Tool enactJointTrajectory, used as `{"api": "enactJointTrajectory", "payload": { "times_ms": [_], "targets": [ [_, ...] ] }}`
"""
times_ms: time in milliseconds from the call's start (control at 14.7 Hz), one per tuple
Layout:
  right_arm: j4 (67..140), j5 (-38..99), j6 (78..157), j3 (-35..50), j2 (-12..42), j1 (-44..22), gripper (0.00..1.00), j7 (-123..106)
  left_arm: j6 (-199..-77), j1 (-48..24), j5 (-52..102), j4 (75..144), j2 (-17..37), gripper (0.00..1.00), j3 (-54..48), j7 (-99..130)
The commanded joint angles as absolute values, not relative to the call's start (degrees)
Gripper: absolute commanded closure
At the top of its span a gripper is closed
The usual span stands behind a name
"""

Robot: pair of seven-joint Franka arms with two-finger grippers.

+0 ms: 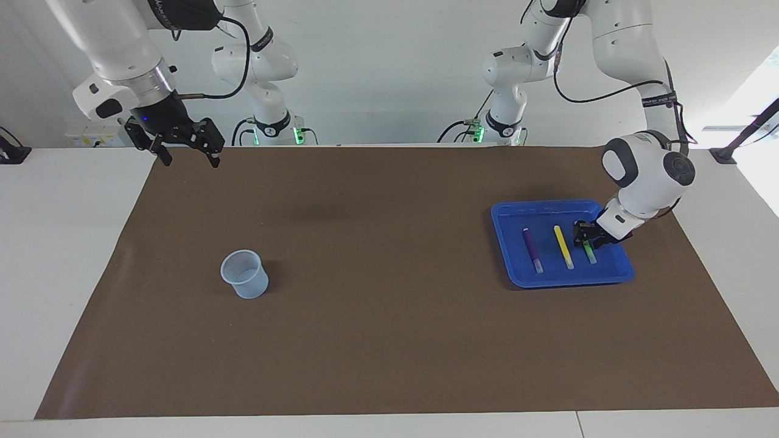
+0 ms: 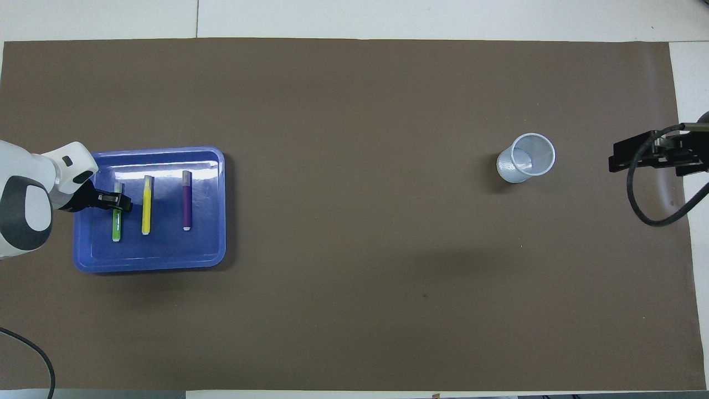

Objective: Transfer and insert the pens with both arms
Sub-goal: 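Lift the green pen with the left gripper toward the right gripper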

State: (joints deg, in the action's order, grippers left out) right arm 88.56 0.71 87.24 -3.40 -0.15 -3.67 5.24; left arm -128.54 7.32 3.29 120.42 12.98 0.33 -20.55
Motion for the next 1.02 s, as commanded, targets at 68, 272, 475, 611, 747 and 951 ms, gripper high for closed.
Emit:
{"api": "enactJointTrajectory", "payload": {
  "times_ms": [68,272,475,611,747,951],
  "targets": [
    [88.6,1.6,87.1,-3.3,-0.2,-3.3,0.00,4.0,-130.2,7.4,4.0,120.1,14.0,0.81,0.7,-21.7],
    [88.6,1.6,87.1,-3.3,-0.2,-3.3,0.00,4.0,-130.2,7.6,3.9,120.1,14.0,1.00,0.7,-21.7],
    [88.6,1.6,87.1,-3.3,-0.2,-3.3,0.00,4.0,-129.3,7.6,4.0,119.4,14.0,1.00,0.7,-21.6],
    [88.6,1.6,87.1,-3.3,-0.2,-3.3,0.00,4.0,-126.3,7.5,4.1,116.8,14.1,1.00,0.7,-21.3],
    [88.6,1.6,87.1,-3.3,-0.2,-3.3,0.00,4.0,-117.9,7.0,4.6,110.1,14.4,1.00,0.6,-20.3],
    [88.6,1.6,87.1,-3.3,-0.2,-3.3,0.00,4.0,-106.0,6.3,5.8,100.8,14.4,1.00,0.2,-15.1]
  ]
}}
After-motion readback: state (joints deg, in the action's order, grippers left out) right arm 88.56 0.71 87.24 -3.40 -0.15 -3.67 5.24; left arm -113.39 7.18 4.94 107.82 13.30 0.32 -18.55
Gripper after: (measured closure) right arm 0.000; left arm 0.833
